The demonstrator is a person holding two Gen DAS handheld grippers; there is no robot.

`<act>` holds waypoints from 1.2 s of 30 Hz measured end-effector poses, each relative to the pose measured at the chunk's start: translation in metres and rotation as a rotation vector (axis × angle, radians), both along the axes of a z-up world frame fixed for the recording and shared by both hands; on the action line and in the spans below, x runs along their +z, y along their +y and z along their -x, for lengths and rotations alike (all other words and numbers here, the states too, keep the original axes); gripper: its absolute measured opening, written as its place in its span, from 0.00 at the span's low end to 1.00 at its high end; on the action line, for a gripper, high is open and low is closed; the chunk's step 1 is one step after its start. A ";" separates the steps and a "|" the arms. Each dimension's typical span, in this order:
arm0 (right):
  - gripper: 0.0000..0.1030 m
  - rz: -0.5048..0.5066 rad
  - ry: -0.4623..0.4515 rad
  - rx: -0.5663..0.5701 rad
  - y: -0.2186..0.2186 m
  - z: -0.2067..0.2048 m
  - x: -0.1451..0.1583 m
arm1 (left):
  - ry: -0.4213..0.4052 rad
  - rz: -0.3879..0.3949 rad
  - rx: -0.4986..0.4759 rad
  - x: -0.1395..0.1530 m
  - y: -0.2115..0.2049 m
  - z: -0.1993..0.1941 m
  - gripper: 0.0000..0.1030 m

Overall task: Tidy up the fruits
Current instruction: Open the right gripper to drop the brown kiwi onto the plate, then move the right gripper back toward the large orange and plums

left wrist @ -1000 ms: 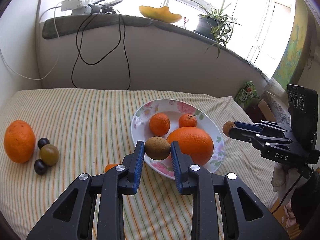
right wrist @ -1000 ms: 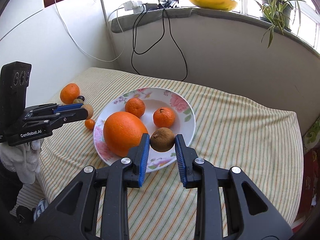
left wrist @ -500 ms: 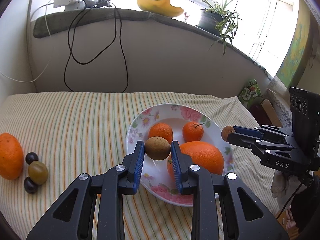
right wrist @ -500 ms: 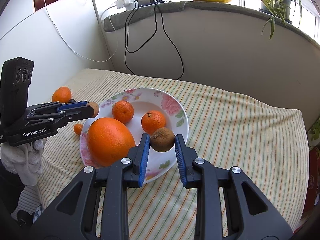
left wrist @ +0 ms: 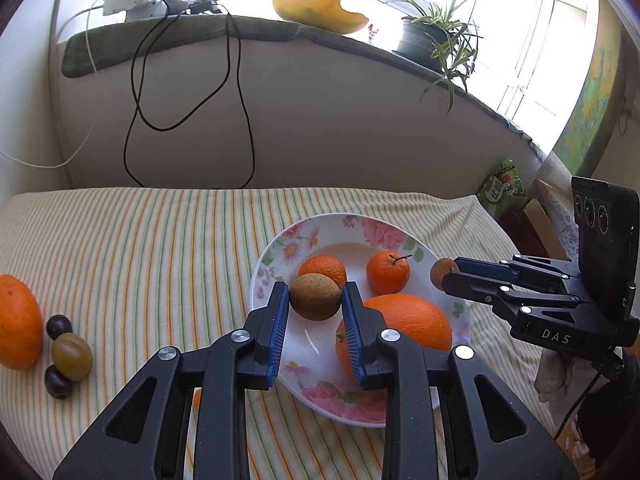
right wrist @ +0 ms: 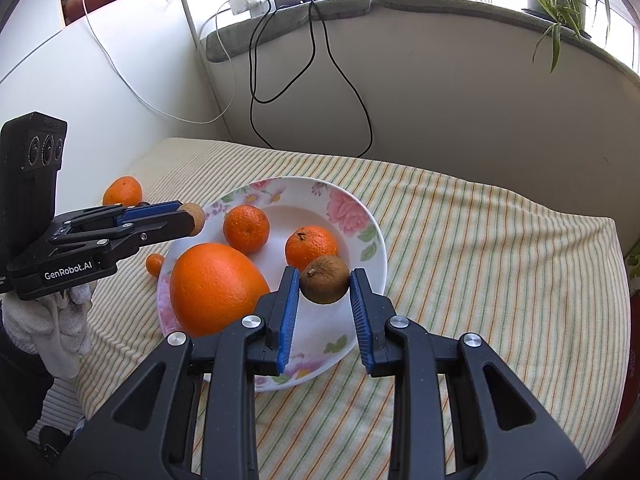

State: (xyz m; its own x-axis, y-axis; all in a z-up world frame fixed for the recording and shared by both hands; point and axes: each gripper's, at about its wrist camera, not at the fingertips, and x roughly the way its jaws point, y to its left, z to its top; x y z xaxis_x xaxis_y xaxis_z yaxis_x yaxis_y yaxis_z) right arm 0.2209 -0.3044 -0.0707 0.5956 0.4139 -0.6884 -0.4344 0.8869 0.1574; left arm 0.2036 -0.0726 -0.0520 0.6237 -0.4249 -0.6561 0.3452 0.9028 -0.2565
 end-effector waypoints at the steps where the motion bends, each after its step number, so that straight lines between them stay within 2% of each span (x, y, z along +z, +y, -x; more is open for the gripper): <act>1: 0.27 0.000 -0.001 0.001 0.000 0.000 0.000 | 0.000 0.000 0.000 0.000 0.000 0.000 0.25; 7: 0.27 0.002 -0.011 -0.001 0.002 0.001 0.002 | -0.010 -0.004 0.001 0.004 -0.001 0.002 0.25; 11: 0.27 -0.005 -0.019 -0.006 0.002 0.003 0.005 | -0.020 -0.009 0.000 0.008 -0.002 0.003 0.32; 13: 0.38 -0.007 -0.027 -0.011 0.002 0.004 0.006 | -0.024 -0.009 0.003 0.009 -0.002 0.004 0.37; 14: 0.49 -0.006 -0.035 -0.015 0.001 0.005 0.007 | -0.025 -0.009 0.004 0.009 -0.002 0.004 0.38; 15: 0.55 -0.005 -0.042 -0.019 0.001 0.006 0.008 | -0.027 -0.009 0.005 0.010 -0.002 0.005 0.38; 17: 0.55 -0.010 -0.044 -0.021 0.001 0.007 0.010 | -0.028 -0.011 0.006 0.011 -0.002 0.006 0.40; 19: 0.58 -0.013 -0.043 -0.025 0.001 0.008 0.010 | -0.031 -0.013 0.011 0.011 -0.002 0.008 0.46; 21: 0.67 -0.010 -0.048 -0.031 0.001 0.010 0.011 | -0.037 -0.015 0.013 0.013 -0.003 0.010 0.50; 23: 0.69 -0.009 -0.054 -0.035 0.001 0.012 0.012 | -0.041 -0.019 0.020 0.014 -0.002 0.013 0.59; 29: 0.76 -0.003 -0.067 -0.043 0.003 0.020 0.018 | -0.051 -0.037 0.059 0.021 0.003 0.020 0.73; 36: 0.79 -0.011 -0.072 -0.043 0.007 0.029 0.026 | -0.057 -0.051 0.088 0.027 0.012 0.030 0.77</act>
